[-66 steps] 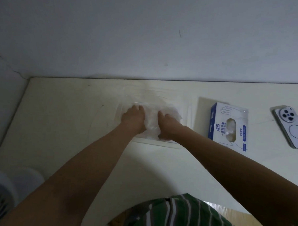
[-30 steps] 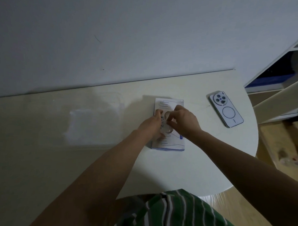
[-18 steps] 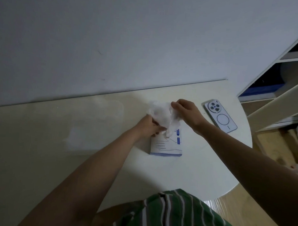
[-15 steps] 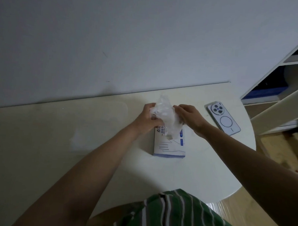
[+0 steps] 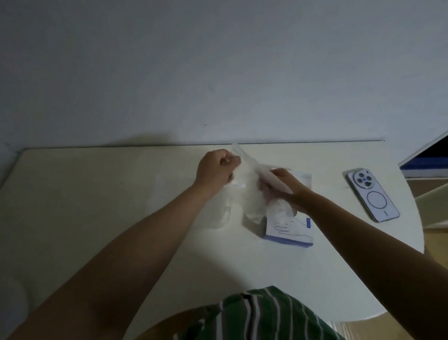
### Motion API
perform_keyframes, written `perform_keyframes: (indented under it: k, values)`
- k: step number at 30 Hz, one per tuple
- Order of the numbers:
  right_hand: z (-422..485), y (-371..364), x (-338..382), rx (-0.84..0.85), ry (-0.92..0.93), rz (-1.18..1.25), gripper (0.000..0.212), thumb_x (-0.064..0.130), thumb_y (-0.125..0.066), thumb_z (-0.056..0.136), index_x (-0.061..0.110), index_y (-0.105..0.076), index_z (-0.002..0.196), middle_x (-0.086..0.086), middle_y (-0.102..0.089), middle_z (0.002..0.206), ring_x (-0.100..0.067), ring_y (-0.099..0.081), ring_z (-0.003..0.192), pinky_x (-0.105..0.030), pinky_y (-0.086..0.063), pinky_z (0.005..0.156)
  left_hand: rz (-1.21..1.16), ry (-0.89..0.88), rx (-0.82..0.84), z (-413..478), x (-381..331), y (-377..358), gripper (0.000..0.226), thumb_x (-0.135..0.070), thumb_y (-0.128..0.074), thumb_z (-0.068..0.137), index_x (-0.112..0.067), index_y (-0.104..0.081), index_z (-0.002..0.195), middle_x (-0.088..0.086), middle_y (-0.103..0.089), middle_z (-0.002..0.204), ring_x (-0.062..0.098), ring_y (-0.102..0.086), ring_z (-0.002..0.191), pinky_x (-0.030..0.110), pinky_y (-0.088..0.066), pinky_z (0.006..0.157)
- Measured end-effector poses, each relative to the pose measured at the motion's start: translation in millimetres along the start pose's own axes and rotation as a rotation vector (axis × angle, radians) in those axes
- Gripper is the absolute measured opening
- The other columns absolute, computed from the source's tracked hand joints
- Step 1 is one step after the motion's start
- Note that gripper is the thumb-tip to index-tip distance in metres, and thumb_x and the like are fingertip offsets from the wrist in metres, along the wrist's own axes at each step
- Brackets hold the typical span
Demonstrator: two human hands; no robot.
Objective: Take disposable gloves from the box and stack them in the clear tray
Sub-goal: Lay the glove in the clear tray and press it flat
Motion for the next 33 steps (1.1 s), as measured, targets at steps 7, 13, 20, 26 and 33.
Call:
perform_keyframes:
  k: [7, 13, 20, 26, 33]
  values:
    - [34.6, -26.2, 28.6, -0.244, -0.007, 0.096, 0.042, 0.033, -0.033, 0.106, 0.002, -0.060, 0.116, -0.016, -0.066, 0.109, -0.026, -0.062, 0.102, -0.042, -0.051, 0.090, 0.406, 0.018, -0.204, -1.9, 44.9, 65.2, 0.021, -0.028, -0.054, 0.093, -0.011, -0.066, 0.096, 0.008, -0.069, 0.092, 0.026, -0.063, 0.088, 0.028, -0.041, 0.070]
    - [45.5, -69.0, 75.6, -0.373, 0.476, -0.120, 0.015, 0.009, -0.054, 0.092, 0.015, -0.068, 0.094, 0.004, -0.070, 0.092, -0.014, -0.065, 0.084, -0.023, -0.050, 0.071, 0.628, 0.046, -0.202, 0.1, 81.6, 104.2, 0.019, -0.026, -0.048, 0.094, -0.013, -0.053, 0.082, 0.014, -0.064, 0.085, 0.035, -0.059, 0.083, 0.032, -0.037, 0.062]
    - [83.0, -148.7, 35.0, 0.102, 0.251, -0.896, 0.038, 0.016, -0.063, 0.089, 0.019, -0.057, 0.127, -0.006, -0.055, 0.122, -0.023, -0.062, 0.099, -0.034, -0.051, 0.089, 0.865, 0.034, -0.117, 4.0, 96.1, 106.6, 0.017, -0.015, -0.040, 0.096, -0.010, -0.056, 0.100, 0.013, -0.066, 0.087, 0.032, -0.062, 0.078, 0.032, -0.037, 0.059]
    - [95.8, -173.0, -3.9, 0.234, 0.016, -1.087, 0.067, 0.023, -0.071, 0.085, 0.012, -0.037, 0.142, -0.014, -0.038, 0.135, -0.033, -0.058, 0.107, -0.039, -0.050, 0.093, 1.151, -0.066, -0.041, 1.9, 102.4, 97.8, 0.046, 0.001, -0.064, 0.076, -0.007, -0.044, 0.117, 0.014, -0.045, 0.117, 0.026, -0.053, 0.099, 0.030, -0.042, 0.071]
    - [98.8, -181.1, -6.0, 0.280, -0.024, -1.111, 0.084, 0.021, -0.071, 0.085, 0.010, -0.020, 0.151, -0.026, 0.003, 0.157, -0.035, -0.054, 0.121, -0.038, -0.044, 0.103, 0.990, 0.036, 0.413, 7.6, 115.9, 79.3, 0.057, -0.016, -0.071, 0.081, -0.005, -0.040, 0.127, 0.015, -0.038, 0.127, 0.033, -0.056, 0.105, 0.032, -0.043, 0.074]
Point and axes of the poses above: each hand's wrist, its own z-axis towards the middle knuckle, its own y-axis out of the back of the hand, x = y × z, the point moved 2 cm from there along z, towards the middle knuckle
